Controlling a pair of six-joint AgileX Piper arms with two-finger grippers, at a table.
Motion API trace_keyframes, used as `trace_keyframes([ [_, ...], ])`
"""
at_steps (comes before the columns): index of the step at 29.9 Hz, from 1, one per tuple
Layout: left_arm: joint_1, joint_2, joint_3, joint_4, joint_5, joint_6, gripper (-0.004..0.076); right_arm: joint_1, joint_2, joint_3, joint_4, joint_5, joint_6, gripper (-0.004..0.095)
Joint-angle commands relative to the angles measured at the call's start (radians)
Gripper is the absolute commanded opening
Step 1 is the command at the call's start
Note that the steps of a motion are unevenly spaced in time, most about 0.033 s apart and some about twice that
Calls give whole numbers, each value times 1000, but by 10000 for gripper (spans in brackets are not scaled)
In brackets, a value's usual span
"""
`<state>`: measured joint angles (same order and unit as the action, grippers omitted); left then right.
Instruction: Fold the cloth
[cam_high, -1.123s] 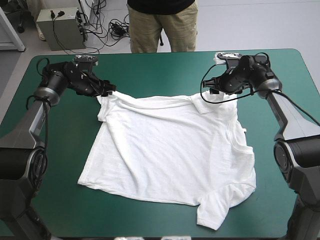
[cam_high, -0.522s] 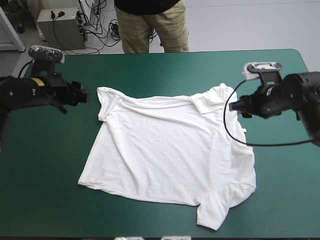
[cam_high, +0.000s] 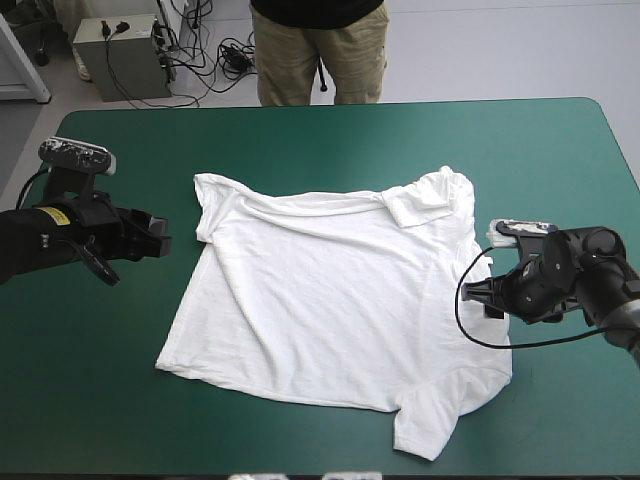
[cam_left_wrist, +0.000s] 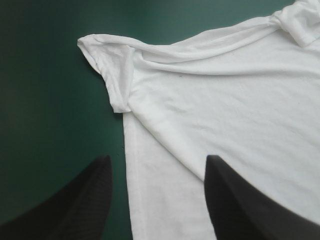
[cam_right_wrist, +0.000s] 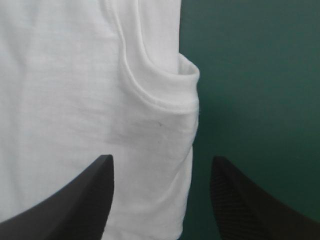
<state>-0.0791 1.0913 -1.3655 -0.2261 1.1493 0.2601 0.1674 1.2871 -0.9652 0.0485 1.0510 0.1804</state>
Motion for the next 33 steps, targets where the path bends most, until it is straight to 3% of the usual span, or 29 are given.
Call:
trace_keyframes([
  [1,0,-17,-23,-59,-51,-10,401,-9,18,14,-13,-67,19,530],
  [8,0,-17,-23,-77,-55,-10,401,-80,152,21,20,-134,3,527],
  [14,0,-17,-23,-94,-59,-10,401,-109,233,23,46,-135,-79,422],
  [18,0,-6,-23,-96,-57,-10,401,-109,277,23,64,-132,-99,288],
  [22,0,-4,-23,-100,-55,-10,401,-107,269,23,72,-138,-117,-18],
  [28,0,-4,-23,-106,-46,-10,401,-123,216,8,-87,-181,17,-17],
  [33,0,-4,-23,-105,-46,-10,401,-237,216,-71,-130,-192,54,-17],
])
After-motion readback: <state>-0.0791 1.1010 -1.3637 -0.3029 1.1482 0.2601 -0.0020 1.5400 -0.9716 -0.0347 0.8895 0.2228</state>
